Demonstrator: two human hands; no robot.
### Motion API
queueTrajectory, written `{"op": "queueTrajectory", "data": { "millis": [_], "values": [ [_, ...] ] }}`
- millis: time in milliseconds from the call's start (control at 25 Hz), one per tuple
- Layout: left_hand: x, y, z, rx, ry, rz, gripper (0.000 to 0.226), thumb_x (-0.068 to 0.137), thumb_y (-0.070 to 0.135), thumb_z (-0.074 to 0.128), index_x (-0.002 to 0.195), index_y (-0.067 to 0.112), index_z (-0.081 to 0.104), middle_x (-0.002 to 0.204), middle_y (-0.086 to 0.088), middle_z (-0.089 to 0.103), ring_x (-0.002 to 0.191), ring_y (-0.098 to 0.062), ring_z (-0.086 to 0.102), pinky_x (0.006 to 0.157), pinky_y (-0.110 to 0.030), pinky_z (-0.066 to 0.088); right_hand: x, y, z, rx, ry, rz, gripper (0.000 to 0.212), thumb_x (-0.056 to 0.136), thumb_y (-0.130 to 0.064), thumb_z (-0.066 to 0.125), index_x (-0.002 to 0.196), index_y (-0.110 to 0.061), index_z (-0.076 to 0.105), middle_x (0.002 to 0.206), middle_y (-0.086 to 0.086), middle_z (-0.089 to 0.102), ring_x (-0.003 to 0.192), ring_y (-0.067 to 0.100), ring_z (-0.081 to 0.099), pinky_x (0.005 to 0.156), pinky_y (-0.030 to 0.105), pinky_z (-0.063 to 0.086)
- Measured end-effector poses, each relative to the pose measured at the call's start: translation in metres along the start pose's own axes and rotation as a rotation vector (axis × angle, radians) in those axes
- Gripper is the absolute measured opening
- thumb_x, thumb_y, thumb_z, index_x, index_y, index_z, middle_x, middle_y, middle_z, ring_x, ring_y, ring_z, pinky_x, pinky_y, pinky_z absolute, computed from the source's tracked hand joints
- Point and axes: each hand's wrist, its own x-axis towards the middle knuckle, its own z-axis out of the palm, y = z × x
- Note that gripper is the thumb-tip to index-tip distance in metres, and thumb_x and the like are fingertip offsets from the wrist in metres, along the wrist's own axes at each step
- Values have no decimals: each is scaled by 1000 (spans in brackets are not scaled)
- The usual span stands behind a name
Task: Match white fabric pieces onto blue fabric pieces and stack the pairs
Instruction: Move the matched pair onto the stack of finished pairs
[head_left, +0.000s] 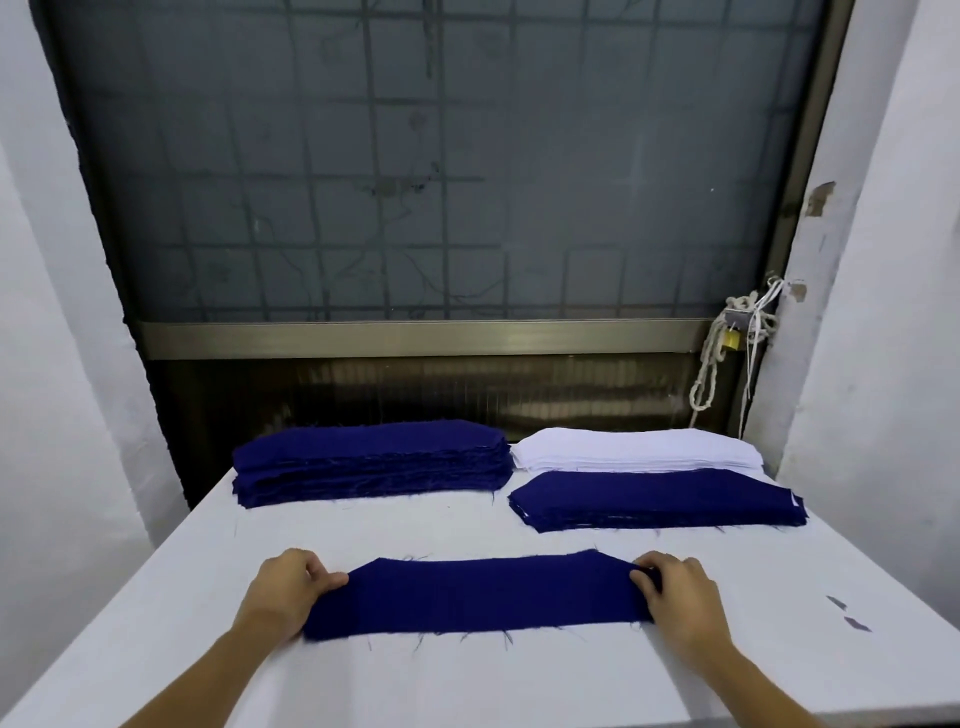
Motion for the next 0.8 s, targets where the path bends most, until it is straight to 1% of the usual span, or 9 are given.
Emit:
{"op": "queueTrajectory", "data": {
  "millis": [120, 200, 240, 320, 400, 480, 600, 680, 800],
  "values": [
    [-3, -6, 2, -28, 59, 6, 38, 84, 47, 78, 72, 13, 66, 72, 0, 69, 70, -16, 64, 58, -27, 44, -1, 7, 10, -64, 83, -45, 9, 100, -33, 54, 102, -35, 63, 101, -13, 62, 99, 14, 53, 78, 30, 43],
    [-8, -9, 4, 8, 125, 30, 39, 85, 53, 74, 75, 17, 62, 69, 3, 67, 68, -13, 62, 59, -27, 44, 0, 10, 16, -82, 97, -23, 19, 100, -40, 52, 114, -32, 63, 108, -12, 54, 105, 13, 50, 85, 31, 43],
    [-10, -11, 6, 40, 182, 53, 39, 86, 56, 70, 78, 19, 61, 71, 6, 66, 69, -11, 61, 61, -28, 46, 0, 11, 18, -109, 102, -19, 26, 100, -43, 50, 119, -31, 62, 111, -11, 52, 108, 13, 49, 88, 31, 43],
    [-18, -14, 16, 96, 307, 108, 38, 89, 62, 63, 87, 24, 60, 83, 11, 60, 73, -8, 59, 65, -30, 50, -1, 10, 20, -154, 106, -22, 34, 100, -49, 48, 124, -30, 61, 113, -11, 50, 110, 12, 46, 92, 31, 41],
    [-26, -13, 25, 193, 357, 156, 41, 88, 72, 53, 97, 32, 56, 93, 15, 53, 74, -4, 58, 59, -26, 46, -2, 8, 21, -176, 104, -14, 36, 99, -52, 46, 124, -31, 60, 112, -12, 51, 110, 12, 46, 93, 30, 40],
    [-29, -12, 28, 256, 346, 190, 39, 86, 78, 47, 92, 40, 49, 90, 18, 52, 72, -1, 57, 53, -23, 39, -3, 7, 19, -187, 97, -6, 32, 99, -54, 45, 119, -33, 58, 108, -14, 53, 105, 12, 46, 90, 29, 39],
    [-30, -11, 26, 253, 324, 194, 36, 85, 78, 46, 78, 43, 47, 75, 19, 58, 68, 1, 55, 53, -23, 40, -2, 6, 16, -159, 73, -10, 21, 100, -52, 46, 106, -34, 56, 97, -17, 56, 93, 10, 44, 84, 29, 38],
    [-30, -13, 25, 272, 324, 223, 37, 88, 74, 45, 72, 41, 48, 69, 17, 58, 64, 0, 54, 53, -22, 40, -3, 5, 14, -110, 62, -19, 15, 100, -49, 48, 95, -35, 52, 87, -18, 54, 86, 9, 43, 80, 30, 37],
    [-30, -15, 25, 272, 301, 283, 28, 96, 62, 45, 77, 42, 49, 76, 18, 59, 71, 1, 55, 56, -21, 40, -4, 4, 10, -23, 66, -35, 18, 100, -44, 49, 86, -34, 45, 73, -18, 54, 78, 8, 48, 74, 32, 41]
  ]
}}
